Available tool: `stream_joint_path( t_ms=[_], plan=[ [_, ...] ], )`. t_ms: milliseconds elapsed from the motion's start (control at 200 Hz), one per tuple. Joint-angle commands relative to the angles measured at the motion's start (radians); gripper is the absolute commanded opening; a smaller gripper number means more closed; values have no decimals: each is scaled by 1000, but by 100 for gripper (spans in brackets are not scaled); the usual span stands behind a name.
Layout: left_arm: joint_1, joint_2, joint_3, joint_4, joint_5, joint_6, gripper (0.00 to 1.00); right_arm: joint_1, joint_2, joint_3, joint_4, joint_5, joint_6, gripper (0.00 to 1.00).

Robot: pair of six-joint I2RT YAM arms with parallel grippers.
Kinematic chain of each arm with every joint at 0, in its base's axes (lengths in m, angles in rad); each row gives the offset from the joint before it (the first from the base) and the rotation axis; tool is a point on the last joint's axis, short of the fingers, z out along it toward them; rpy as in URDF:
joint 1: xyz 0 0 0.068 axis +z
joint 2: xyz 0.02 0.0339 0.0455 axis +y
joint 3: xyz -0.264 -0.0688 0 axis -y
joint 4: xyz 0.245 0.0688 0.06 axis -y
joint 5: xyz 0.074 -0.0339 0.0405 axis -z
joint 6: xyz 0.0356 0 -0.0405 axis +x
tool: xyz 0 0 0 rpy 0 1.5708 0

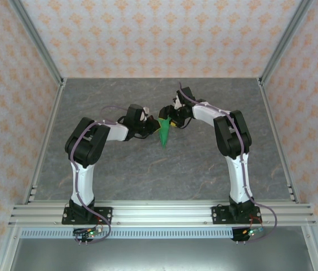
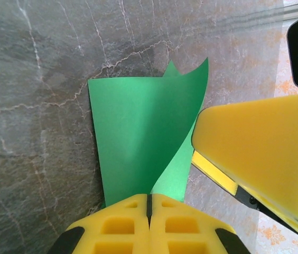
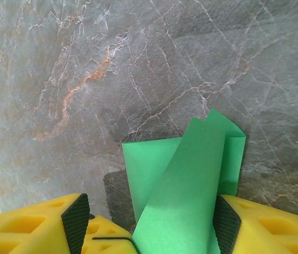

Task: Fold a paper plane with a square sheet of paper (fold left side to right side)
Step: Fold the wing for the fifth time at the center of the table.

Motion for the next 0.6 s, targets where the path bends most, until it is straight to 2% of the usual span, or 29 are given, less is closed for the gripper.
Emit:
stream_joint_path(
  t_ms=[0, 320, 590],
  plan=[
    [13, 31, 16, -10, -25, 28, 0, 7, 33, 2, -84, 33, -18, 67],
    [13, 54, -28, 11, -24, 25, 0, 6, 25, 5, -73, 28, -15, 67],
    [13, 56, -64, 10, -31, 31, 0, -9, -77, 54, -64, 69, -11, 67]
  ],
)
